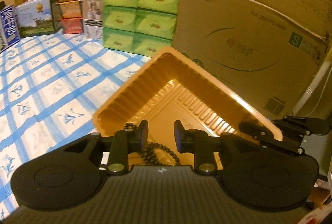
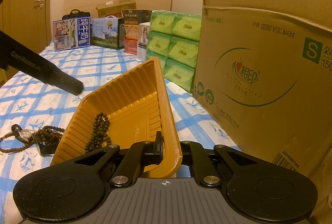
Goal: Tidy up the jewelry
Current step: 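Lower the bead strand into the tray and open the left gripper, then move the left gripper to the pile and grasp the black bracelet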
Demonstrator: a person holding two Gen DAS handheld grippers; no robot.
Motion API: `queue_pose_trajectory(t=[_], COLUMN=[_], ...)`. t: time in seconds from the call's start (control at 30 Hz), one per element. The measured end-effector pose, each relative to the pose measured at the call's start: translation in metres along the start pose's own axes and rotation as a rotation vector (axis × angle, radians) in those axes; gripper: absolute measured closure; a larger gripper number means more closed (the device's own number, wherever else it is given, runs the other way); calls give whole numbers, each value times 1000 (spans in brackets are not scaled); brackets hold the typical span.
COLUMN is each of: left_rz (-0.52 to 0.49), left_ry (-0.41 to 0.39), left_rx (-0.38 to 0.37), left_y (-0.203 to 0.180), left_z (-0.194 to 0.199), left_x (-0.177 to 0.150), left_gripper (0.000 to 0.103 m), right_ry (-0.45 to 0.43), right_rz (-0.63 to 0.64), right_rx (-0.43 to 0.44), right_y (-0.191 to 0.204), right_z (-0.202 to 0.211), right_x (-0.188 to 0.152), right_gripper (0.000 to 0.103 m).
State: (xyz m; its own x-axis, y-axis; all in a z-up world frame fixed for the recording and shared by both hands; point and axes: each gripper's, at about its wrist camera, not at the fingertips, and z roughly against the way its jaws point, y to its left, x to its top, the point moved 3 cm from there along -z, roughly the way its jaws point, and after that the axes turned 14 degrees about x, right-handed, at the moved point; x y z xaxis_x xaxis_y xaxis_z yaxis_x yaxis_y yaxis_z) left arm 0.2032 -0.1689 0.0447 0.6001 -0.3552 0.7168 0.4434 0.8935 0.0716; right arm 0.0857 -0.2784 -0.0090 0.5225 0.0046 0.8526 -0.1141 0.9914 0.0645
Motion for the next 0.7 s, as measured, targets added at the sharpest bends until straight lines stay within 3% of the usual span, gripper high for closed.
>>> queue_pose_trajectory(t=[0.2,0.43,0.7], left_rz=[48,158,254], left_ry=[-25,-27,11], left_rx=[63,179,412], left_y=[27,72,138], left_z=[16,36,51], left_x=[-15,-60,-138], left_gripper=[66,64,60], right_ry=[3,4,7], right_rz=[-5,-7,1], right_rx=[3,3,1], right_y=[-2,-2,1], right_z=[0,0,1], right_x=[0,-1,-2], right_gripper=[97,97,97])
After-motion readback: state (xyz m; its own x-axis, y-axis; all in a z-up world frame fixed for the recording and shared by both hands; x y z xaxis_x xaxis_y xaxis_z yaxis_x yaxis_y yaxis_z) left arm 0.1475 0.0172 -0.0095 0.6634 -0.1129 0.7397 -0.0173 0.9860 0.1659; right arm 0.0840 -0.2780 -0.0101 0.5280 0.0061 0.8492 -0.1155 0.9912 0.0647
